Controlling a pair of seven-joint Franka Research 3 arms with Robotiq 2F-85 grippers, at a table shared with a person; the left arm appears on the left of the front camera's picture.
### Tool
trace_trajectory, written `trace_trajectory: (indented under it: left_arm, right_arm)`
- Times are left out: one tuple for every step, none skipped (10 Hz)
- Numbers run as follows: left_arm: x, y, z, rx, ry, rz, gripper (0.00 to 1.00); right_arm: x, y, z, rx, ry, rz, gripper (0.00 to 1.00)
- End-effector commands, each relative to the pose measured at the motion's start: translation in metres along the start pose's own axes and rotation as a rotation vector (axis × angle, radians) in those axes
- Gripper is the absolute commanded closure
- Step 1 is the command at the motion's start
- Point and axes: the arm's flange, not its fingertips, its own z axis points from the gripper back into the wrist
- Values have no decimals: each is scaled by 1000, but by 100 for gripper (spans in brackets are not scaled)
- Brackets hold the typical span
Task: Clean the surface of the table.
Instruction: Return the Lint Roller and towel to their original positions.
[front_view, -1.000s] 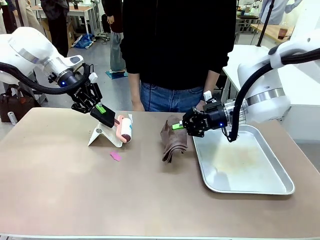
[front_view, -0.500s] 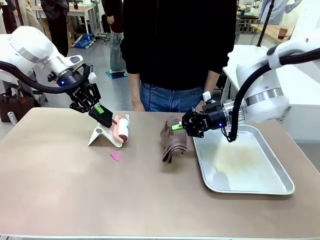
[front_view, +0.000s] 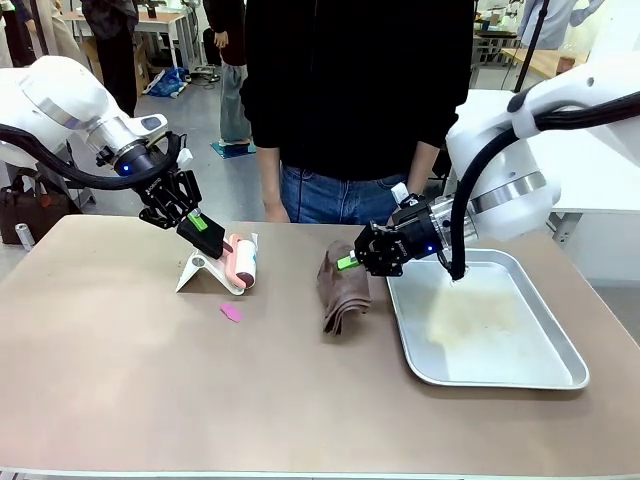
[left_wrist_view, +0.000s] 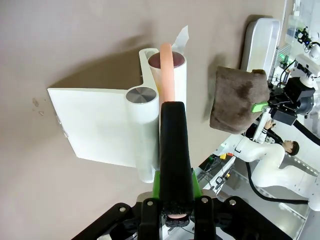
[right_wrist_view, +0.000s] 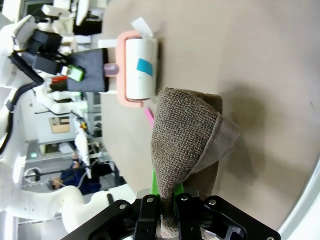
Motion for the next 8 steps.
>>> trace_trajectory:
  left_arm:
    - [3, 1, 0, 25, 2, 11, 78]
    - [3, 1, 0, 28, 6, 11, 78]
    - [2, 1, -1, 38, 10, 10, 78]
    - [2, 1, -1, 43, 10, 6, 78]
    - [2, 0, -1, 44, 13, 3, 78]
    - [2, 0, -1, 49, 12, 1, 78]
    - [2, 0, -1, 55, 14, 1, 78]
    - [2, 1, -1, 58, 15, 0, 78]
  right_arm:
    - [8, 8, -6, -108, 21, -11, 90]
    - [9, 8, -8, -146, 26, -10, 90]
    - [10, 7, -9, -189, 22, -11, 90]
    - [10, 8, -8, -206, 19, -10, 90]
    - [10, 8, -8, -219, 17, -10, 90]
    - [11, 8, -8, -232, 9, -9, 90]
    - [10, 8, -8, -243, 3, -9, 90]
    - [10, 7, -8, -235, 2, -11, 87]
